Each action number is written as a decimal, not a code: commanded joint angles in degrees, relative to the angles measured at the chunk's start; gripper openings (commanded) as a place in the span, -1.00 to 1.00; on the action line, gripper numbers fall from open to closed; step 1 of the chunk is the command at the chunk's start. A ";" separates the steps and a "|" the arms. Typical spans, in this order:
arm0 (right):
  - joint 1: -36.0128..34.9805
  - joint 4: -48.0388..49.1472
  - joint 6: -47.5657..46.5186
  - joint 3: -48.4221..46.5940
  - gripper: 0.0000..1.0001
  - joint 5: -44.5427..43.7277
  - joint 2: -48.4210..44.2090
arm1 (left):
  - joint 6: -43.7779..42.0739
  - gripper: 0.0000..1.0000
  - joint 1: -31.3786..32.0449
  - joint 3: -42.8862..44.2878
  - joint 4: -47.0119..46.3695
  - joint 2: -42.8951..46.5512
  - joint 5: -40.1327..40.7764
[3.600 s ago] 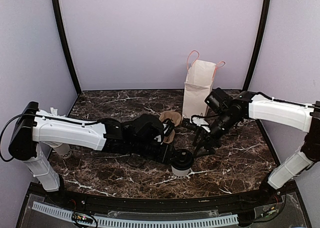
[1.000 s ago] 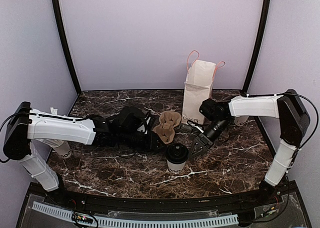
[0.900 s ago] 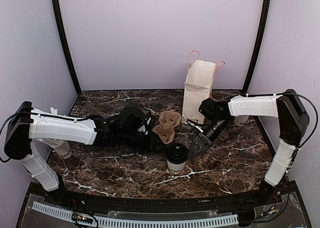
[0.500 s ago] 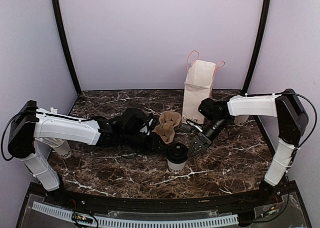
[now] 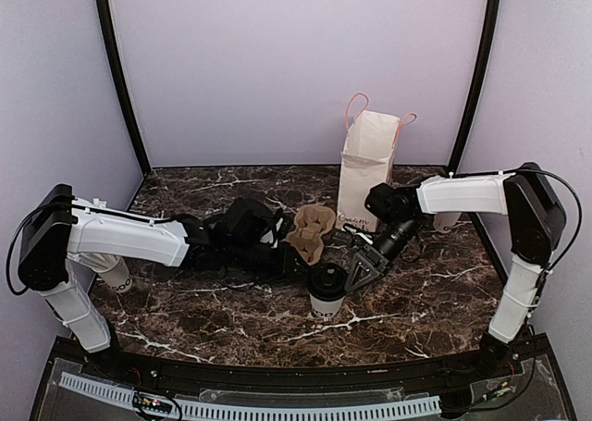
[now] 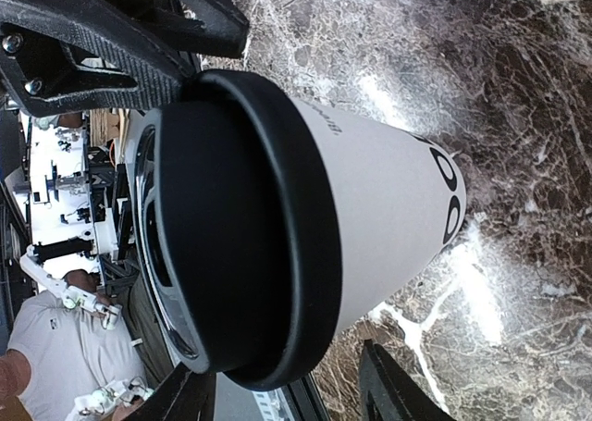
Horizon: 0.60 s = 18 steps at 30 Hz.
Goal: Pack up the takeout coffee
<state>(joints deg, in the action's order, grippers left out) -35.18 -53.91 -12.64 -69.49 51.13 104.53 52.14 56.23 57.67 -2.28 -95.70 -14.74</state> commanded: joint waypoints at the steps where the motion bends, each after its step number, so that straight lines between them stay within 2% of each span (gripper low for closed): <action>1: 0.02 10.81 3.74 2.71 0.04 -26.24 4.11 | 1.85 -0.48 0.65 -4.66 8.75 -3.35 0.02; 9: 0.02 9.95 4.59 4.24 0.03 -33.19 7.41 | 1.12 -0.51 0.64 -4.78 10.36 -4.45 0.01; 18: 0.02 9.50 3.04 2.97 0.01 -33.54 5.58 | 0.47 -0.52 0.64 -4.25 10.91 -3.93 1.68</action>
<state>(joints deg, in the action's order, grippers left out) -35.51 -54.28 -9.37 -69.58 48.80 104.40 53.80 56.14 56.14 -4.27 -95.68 -14.98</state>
